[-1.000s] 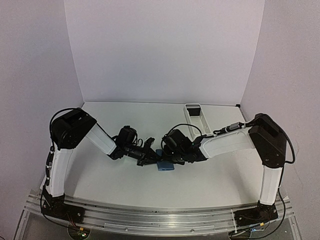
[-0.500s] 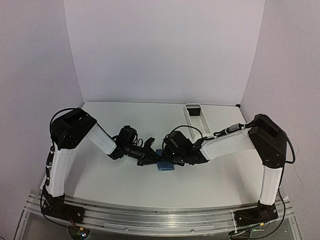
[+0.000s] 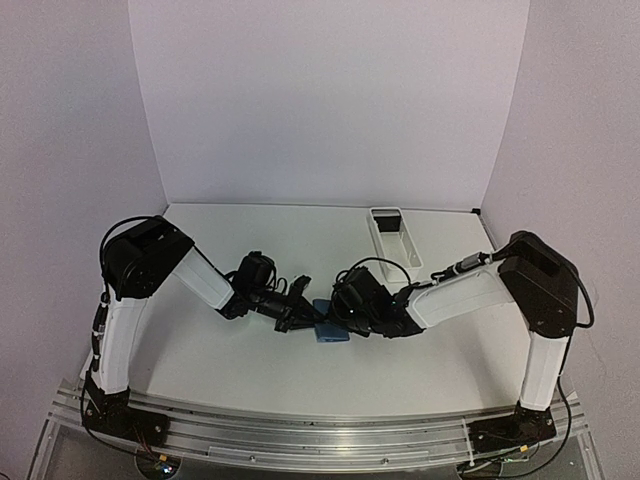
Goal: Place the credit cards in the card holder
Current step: Close the card holder at the center of the board.
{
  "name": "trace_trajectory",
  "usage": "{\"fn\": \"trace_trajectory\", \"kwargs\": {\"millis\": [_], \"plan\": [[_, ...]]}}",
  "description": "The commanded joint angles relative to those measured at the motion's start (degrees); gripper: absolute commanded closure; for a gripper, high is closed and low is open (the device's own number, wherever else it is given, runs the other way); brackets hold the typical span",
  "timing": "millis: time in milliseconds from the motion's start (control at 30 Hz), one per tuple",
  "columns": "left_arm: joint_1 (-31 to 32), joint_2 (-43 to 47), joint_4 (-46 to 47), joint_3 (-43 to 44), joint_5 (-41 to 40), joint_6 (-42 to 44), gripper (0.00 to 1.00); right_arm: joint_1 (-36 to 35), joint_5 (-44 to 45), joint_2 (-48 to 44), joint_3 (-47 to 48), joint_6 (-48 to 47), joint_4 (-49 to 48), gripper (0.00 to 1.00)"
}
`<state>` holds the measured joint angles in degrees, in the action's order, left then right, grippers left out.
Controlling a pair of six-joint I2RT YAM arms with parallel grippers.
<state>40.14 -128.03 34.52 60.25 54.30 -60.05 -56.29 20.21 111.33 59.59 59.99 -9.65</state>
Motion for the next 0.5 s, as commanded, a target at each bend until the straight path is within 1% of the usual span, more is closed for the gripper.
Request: {"fn": "trace_trajectory", "kwargs": {"millis": [0, 167, 467], "plan": [[0.4, -7.4, -12.4, -2.7, -5.0, -0.4, 1.0, -2.9, -2.7, 3.9, -2.1, 4.0, 6.8, 1.0], [0.3, -7.6, -11.6, -2.8, -4.9, -1.1, 1.0, -4.3, -1.9, 2.8, -7.7, 9.4, 2.8, 1.0], [0.1, -8.1, -11.4, -2.5, -4.7, -1.6, 1.0, -5.4, -1.4, 4.4, -11.9, 13.1, -1.5, 1.0]]}}
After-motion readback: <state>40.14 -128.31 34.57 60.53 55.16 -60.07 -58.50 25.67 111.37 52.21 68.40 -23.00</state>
